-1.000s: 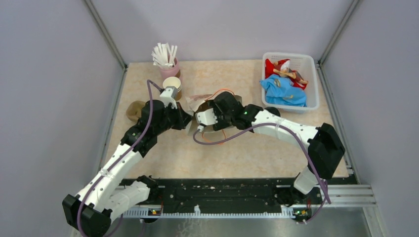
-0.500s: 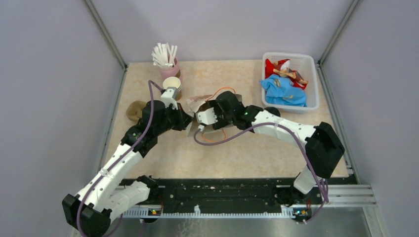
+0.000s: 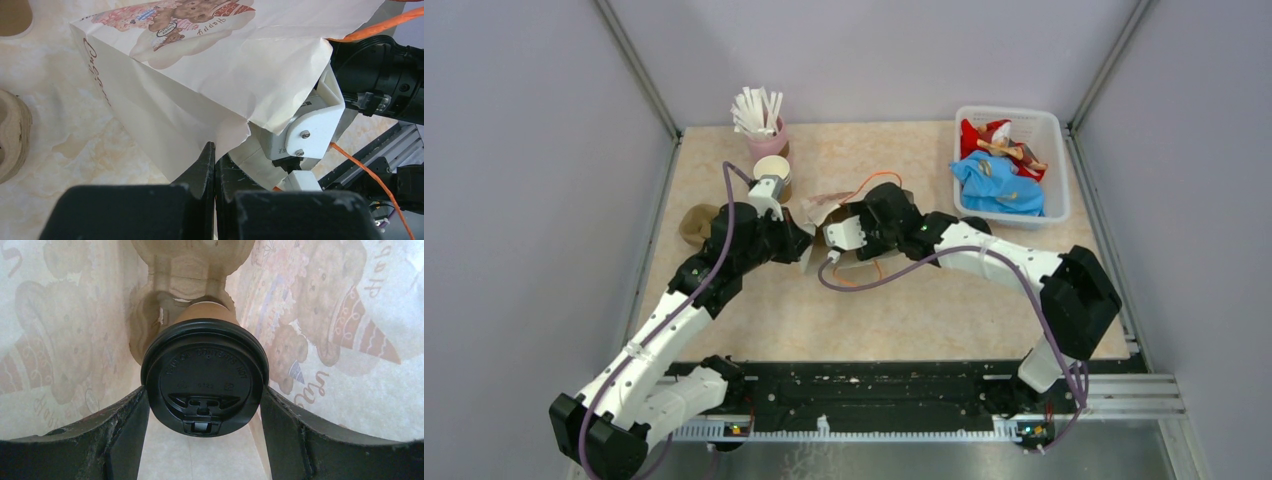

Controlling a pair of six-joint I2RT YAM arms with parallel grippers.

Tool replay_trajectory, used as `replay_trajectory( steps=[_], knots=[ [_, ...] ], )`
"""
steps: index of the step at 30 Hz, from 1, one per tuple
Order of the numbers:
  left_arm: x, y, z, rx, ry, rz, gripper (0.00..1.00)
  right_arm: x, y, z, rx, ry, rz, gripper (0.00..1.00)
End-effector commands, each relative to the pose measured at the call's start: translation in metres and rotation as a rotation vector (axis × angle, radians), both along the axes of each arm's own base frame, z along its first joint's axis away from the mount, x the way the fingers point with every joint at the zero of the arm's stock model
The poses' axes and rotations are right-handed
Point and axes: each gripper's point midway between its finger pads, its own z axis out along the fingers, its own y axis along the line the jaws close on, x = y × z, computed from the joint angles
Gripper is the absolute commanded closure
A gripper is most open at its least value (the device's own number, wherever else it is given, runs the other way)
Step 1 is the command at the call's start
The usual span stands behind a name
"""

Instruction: Pack the takeout coffee

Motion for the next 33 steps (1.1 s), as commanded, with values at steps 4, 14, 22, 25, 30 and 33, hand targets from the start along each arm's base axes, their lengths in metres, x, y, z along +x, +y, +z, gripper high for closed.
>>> replay_trajectory(
  steps=[4,14,22,25,30,33],
  knots=[
    [0.001,-0.006,0.030,-0.042,-0.072,-0.021,1.00,0.006,0.006,-0.006,0.029,0.037,0.015,0.36],
    [0.003,-0.004,0.028,-0.033,-0.071,-0.012,1.00,0.002,0.002,-0.002,0.044,0.070,-0.022,0.37],
    [0.003,-0.004,0.021,-0.026,-0.059,-0.010,1.00,0.004,-0.001,0.033,0.074,0.038,-0.065,0.39],
    [0.003,-0.003,0.020,-0.023,-0.059,-0.006,1.00,-0.004,-0.003,0.030,0.076,0.066,-0.061,0.40],
    [0.005,-0.003,0.020,-0.019,-0.065,-0.004,1.00,-0.013,-0.008,0.014,0.052,0.118,-0.068,0.40],
    [0.004,-0.003,0.020,-0.019,-0.066,-0.007,1.00,-0.016,-0.006,0.006,0.051,0.142,-0.067,0.40]
  ],
)
